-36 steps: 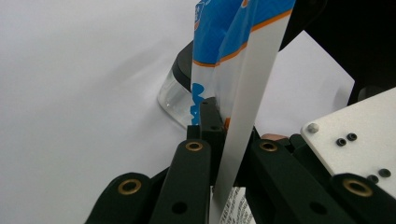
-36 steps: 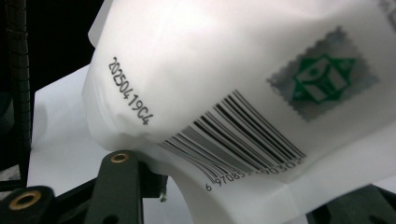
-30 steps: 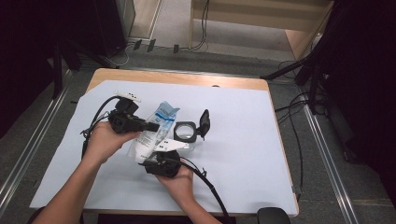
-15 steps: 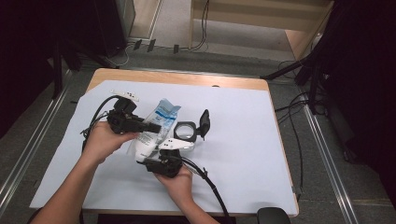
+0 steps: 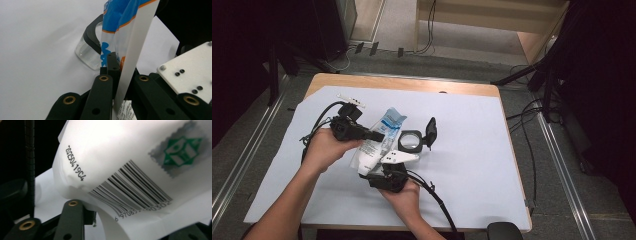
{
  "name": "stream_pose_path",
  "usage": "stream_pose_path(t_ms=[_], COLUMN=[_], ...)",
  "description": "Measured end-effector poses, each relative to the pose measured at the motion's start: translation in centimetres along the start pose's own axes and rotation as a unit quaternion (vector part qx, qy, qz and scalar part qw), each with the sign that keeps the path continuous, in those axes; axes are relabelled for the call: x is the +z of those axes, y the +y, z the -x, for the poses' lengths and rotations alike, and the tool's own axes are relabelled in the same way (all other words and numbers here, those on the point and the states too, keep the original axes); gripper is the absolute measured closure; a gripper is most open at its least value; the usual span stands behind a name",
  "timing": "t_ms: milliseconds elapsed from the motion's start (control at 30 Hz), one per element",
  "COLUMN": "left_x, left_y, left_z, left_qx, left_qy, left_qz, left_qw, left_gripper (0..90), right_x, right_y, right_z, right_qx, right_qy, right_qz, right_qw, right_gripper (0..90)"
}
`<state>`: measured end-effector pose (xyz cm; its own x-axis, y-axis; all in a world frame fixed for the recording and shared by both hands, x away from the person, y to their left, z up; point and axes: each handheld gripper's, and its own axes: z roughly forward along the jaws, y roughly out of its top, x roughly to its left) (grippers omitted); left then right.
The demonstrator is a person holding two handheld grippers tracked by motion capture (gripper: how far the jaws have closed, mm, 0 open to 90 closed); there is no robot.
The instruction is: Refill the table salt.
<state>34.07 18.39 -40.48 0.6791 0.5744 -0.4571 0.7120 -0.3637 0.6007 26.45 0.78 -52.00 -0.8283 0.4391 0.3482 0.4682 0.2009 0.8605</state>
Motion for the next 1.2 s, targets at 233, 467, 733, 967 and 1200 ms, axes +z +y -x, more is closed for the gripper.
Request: stream_pose_path(t_ms=[233,467,733,967,1200], left_x=[-0.1,-0.4,0.3,0.7,1.2], left_y=[0.1,0.0,0.4,0.8,1.4], left_z=[0.0,-0.1,0.4,1.0,1.1], left_qx=[-0.006,-0.011,-0.004,0.007,0.010], left_qy=[0.001,0.009,0.026,0.031,0.016], left_qz=[-0.005,-0.010,-0.029,-0.037,-0.049], left_qw=[1.0000,0.9999,0.9992,0.9988,0.9986], left_gripper=[90.0,90.0,90.0,89.6,89.7], right_x=[-0.4,-0.6,-0.2,-0.3,-0.5], right_y=[0.0,0.0,0.2,0.4,0.8], right_z=[-0.4,-0.3,-0.3,-0.5,-0.7], right_qx=[-0.016,-0.022,-0.025,0.000,0.038], right_qy=[-0.025,-0.038,-0.038,-0.018,0.015], right_qz=[0.004,0.004,-0.017,-0.012,-0.004], right_qw=[0.9995,0.9990,0.9988,0.9998,0.9992], right_gripper=[51.0,40.4,45.9,49.6,50.0])
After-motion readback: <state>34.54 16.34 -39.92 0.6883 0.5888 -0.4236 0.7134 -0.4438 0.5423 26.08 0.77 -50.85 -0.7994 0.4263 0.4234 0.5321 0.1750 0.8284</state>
